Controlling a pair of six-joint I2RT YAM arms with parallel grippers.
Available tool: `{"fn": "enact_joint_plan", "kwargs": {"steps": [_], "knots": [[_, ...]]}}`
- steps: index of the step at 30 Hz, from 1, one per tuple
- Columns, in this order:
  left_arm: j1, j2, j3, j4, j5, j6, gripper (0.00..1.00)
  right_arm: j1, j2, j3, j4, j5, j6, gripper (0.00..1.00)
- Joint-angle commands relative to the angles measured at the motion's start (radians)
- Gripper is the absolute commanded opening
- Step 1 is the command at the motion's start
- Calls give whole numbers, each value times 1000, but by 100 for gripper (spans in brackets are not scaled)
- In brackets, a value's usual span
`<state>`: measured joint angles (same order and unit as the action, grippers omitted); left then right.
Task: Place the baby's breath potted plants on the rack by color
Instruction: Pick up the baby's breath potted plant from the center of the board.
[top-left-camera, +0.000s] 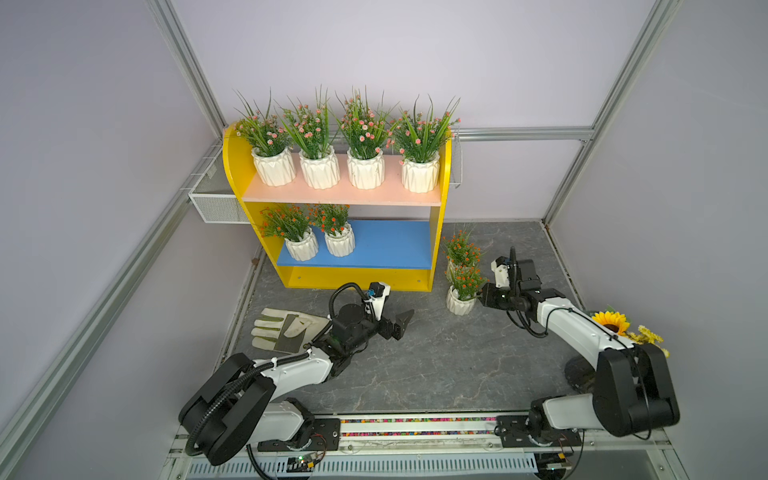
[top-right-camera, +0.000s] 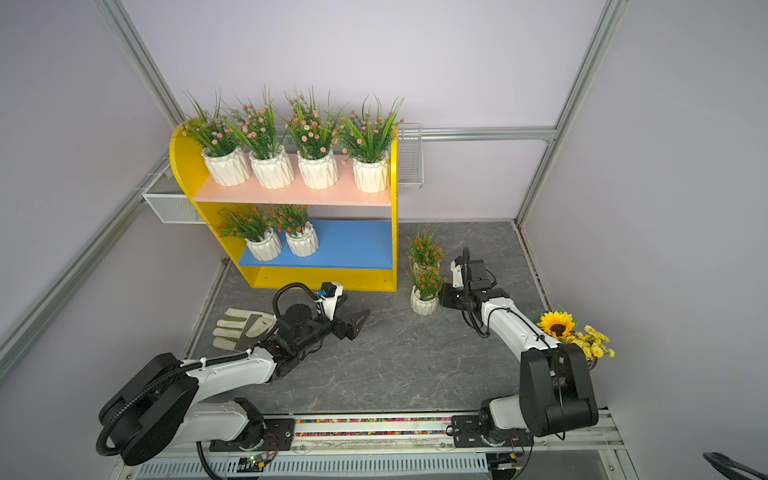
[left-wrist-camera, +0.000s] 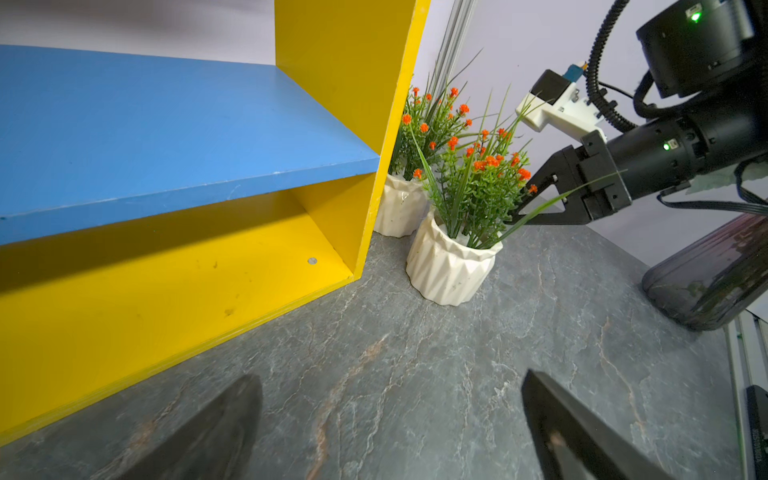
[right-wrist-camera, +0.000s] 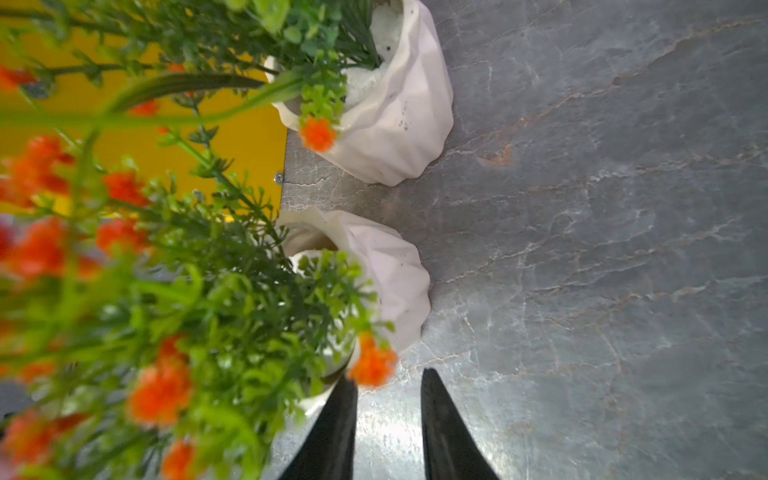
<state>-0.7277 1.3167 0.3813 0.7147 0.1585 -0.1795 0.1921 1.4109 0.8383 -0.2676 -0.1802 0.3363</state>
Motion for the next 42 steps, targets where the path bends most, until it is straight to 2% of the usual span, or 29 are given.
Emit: {"fn": "enact_joint_plan", "kwargs": {"steps": [1, 15, 26, 42], "knots": [[-12, 11, 13, 4, 9, 2, 100, 35, 29, 34, 10, 18, -19, 33], [-53, -5, 15, -23, -26, 32, 100, 72, 147, 134, -17, 77, -28, 32], [-61, -14, 12, -38, -31, 38, 100, 86, 177, 147, -48, 125, -36, 30], [-67, -13, 19, -62, -59, 36, 100, 94, 227, 173, -60, 103, -42, 24]]}}
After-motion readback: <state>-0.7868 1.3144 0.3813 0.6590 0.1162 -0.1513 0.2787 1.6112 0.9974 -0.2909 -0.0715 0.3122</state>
